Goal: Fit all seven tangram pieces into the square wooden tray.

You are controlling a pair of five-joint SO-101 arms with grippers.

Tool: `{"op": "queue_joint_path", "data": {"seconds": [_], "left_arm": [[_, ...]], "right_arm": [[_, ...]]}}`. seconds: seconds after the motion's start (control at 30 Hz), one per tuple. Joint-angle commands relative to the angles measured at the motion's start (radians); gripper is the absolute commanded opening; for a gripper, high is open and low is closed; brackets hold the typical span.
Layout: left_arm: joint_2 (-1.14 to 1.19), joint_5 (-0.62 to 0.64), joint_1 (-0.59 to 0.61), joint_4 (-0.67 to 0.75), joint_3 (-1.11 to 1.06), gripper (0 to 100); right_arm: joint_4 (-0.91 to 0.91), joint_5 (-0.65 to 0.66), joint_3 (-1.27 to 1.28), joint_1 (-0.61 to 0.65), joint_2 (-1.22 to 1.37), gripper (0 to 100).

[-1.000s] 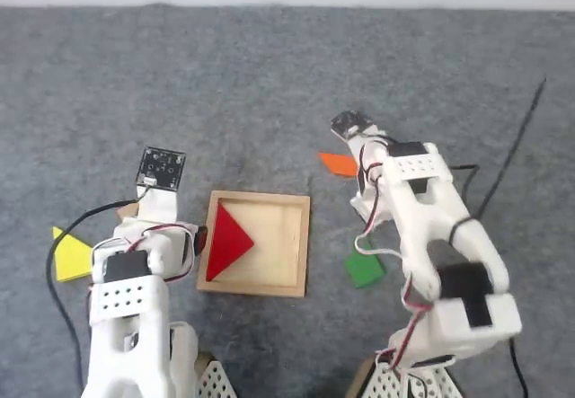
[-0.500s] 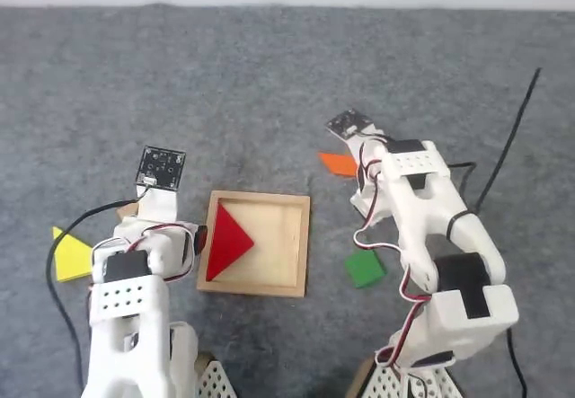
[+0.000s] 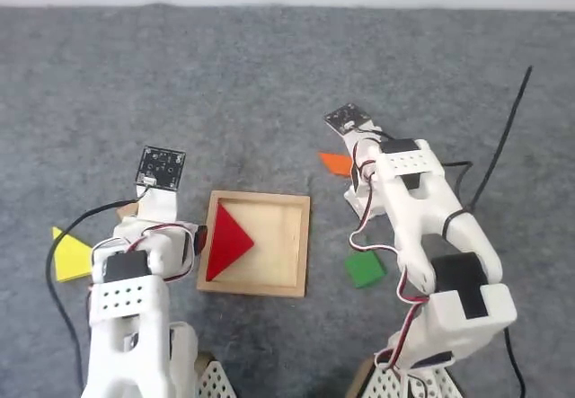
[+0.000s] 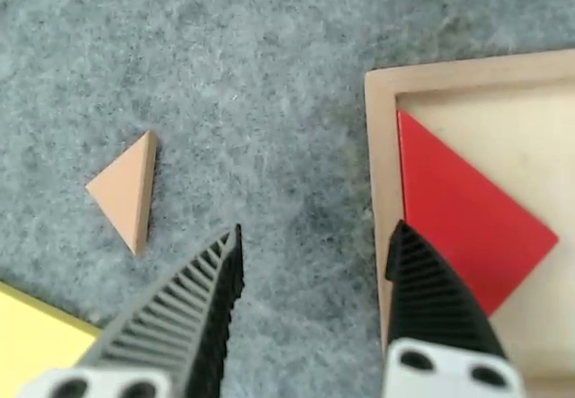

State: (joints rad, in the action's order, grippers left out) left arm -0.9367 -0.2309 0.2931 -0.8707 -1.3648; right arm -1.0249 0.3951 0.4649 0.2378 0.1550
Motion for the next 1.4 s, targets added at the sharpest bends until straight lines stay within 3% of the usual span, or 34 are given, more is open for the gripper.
{"op": "queue_joint_path", "data": {"seconds": [0.0, 0.37, 0.6, 0.77, 0.9, 1.37], "left_arm": [[-0.023, -0.014, 0.005, 0.018, 0.01, 25], [-0.023, -0.014, 0.005, 0.017, 0.01, 25], [-0.02, -0.014, 0.005, 0.018, 0.01, 25], [-0.02, -0.014, 0.005, 0.018, 0.01, 25], [-0.021, -0.032, 0.005, 0.017, 0.01, 25], [-0.021, -0.04, 0.005, 0.017, 0.008, 25]], "right_arm": [[0.015, -0.009, -0.051, -0.013, 0.045, 11.9], [-0.028, -0.005, -0.1, -0.015, 0.085, 10.4], [-0.205, 0.009, -0.172, -0.005, 0.053, 29.3], [-0.206, 0.098, -0.124, -0.013, 0.042, 23.7], [-0.107, 0.112, -0.066, -0.013, 0.071, 18.5], [-0.09, 0.187, -0.066, -0.012, 0.081, 3.7]]}}
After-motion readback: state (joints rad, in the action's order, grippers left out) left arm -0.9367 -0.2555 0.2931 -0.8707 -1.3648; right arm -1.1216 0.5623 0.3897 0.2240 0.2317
